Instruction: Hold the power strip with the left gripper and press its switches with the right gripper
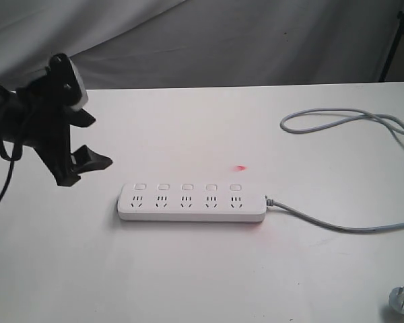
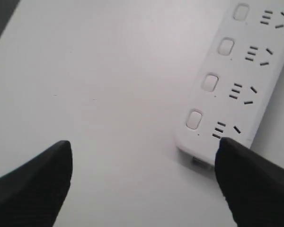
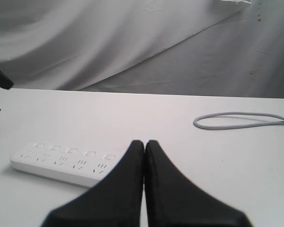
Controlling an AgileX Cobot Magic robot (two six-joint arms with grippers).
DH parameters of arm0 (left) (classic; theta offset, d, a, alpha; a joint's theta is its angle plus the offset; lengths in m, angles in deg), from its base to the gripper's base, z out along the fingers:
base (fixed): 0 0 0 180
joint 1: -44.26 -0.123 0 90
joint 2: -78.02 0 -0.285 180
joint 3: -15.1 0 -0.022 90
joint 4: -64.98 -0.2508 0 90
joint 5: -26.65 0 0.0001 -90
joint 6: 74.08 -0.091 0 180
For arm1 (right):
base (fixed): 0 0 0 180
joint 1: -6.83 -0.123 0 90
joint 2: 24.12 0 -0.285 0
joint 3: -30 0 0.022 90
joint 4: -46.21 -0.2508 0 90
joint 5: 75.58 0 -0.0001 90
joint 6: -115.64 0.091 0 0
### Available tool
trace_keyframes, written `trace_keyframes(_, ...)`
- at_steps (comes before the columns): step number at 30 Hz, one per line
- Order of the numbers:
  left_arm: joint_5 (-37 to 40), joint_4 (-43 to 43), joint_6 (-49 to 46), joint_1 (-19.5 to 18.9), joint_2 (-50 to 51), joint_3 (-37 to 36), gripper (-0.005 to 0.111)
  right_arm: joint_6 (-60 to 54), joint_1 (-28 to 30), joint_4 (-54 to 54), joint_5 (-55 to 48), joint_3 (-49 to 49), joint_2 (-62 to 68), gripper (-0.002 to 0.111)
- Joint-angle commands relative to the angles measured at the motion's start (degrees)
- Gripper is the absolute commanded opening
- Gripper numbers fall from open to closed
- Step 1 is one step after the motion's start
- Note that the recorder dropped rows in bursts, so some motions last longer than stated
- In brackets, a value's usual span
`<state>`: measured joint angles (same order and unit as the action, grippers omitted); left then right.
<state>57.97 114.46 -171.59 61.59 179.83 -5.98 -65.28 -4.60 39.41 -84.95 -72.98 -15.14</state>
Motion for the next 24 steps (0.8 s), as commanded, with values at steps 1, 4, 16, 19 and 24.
trace_keyframes(1, 2.1, -9.4, 13.6, -0.1, -9.2, 0.2, 0.078, 0.1, 0.3, 0.8, -0.1, 0.2, -0.3, 0.0)
trace_keyframes(4, 3.9, -15.5, 23.3, -0.1, -16.2, 0.2, 0.078, 0.1, 0.3, 0.8, -0.1, 0.2, -0.3, 0.0)
trace_keyframes(16, 9.8, -33.6, 56.8, -0.1, -47.7, 0.2, 0.078, 0.1, 0.3, 0.8, -0.1, 0.2, -0.3, 0.0)
trace_keyframes(19, 9.7, -33.8, 62.0, -0.1, -54.2, 0.2, 0.072, 0.1, 0.3, 0.8, -0.1, 0.2, -0.3, 0.0)
trace_keyframes(24, 9.7, -34.0, 66.1, -0.1, -60.9, 0.2, 0.036, 0.1, 0.3, 0.8, -0.1, 0.2, -0.3, 0.0)
